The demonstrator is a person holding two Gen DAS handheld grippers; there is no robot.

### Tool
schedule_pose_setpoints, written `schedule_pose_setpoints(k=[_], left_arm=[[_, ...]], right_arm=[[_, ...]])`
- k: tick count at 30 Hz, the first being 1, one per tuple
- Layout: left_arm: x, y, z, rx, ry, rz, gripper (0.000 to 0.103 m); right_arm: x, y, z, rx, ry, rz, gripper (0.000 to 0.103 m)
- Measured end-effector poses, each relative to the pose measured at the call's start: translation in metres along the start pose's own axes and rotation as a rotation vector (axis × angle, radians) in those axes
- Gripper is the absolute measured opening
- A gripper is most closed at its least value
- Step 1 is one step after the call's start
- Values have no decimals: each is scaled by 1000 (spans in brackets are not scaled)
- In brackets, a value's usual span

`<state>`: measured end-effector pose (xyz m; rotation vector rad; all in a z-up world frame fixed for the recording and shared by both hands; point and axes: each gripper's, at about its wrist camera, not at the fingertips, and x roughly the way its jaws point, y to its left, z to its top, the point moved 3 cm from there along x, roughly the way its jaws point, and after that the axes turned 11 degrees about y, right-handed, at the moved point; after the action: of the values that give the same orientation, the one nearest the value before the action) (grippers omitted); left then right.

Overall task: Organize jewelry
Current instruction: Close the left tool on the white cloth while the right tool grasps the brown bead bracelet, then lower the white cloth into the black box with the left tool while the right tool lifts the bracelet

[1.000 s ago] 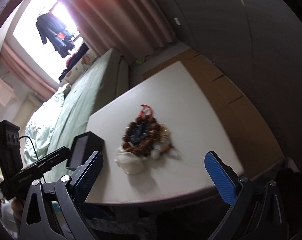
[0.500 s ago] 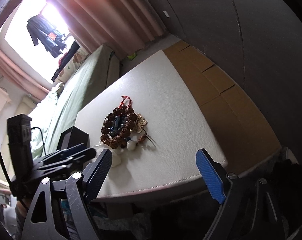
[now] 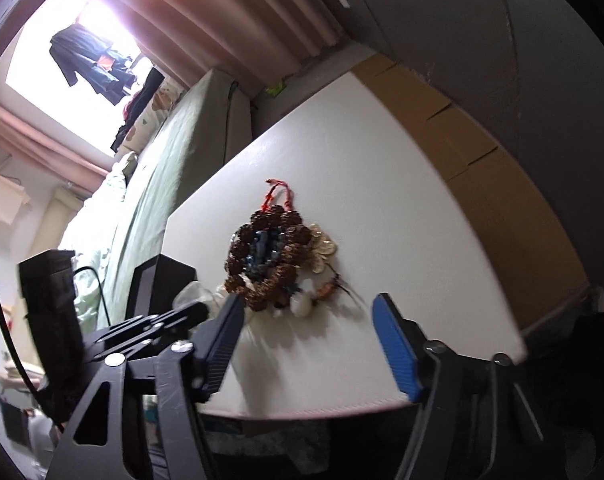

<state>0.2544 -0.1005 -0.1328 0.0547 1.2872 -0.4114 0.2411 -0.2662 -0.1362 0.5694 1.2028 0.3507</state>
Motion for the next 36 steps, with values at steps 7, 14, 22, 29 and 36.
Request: schedule_pose_setpoints(k=[7,14,22,29,36], left_arm=[[-33,25,4,-72,-52,-13,1],[-55,49,1,-128,-102,-18,1],[-69,72,-11,-171,-103,-3,1],[-82,90,-19,-209,-119,-3,1],[-85,110,-25,-254,-119,-14,1]], right_arm=[[30,13,24,32,73,9,55],[63,32,32,22,108,-110,55],[79,33,34,40,121,-165,29],[50,28,32,50,74,-84,19],[10,54,28,-45,8,-19,19]])
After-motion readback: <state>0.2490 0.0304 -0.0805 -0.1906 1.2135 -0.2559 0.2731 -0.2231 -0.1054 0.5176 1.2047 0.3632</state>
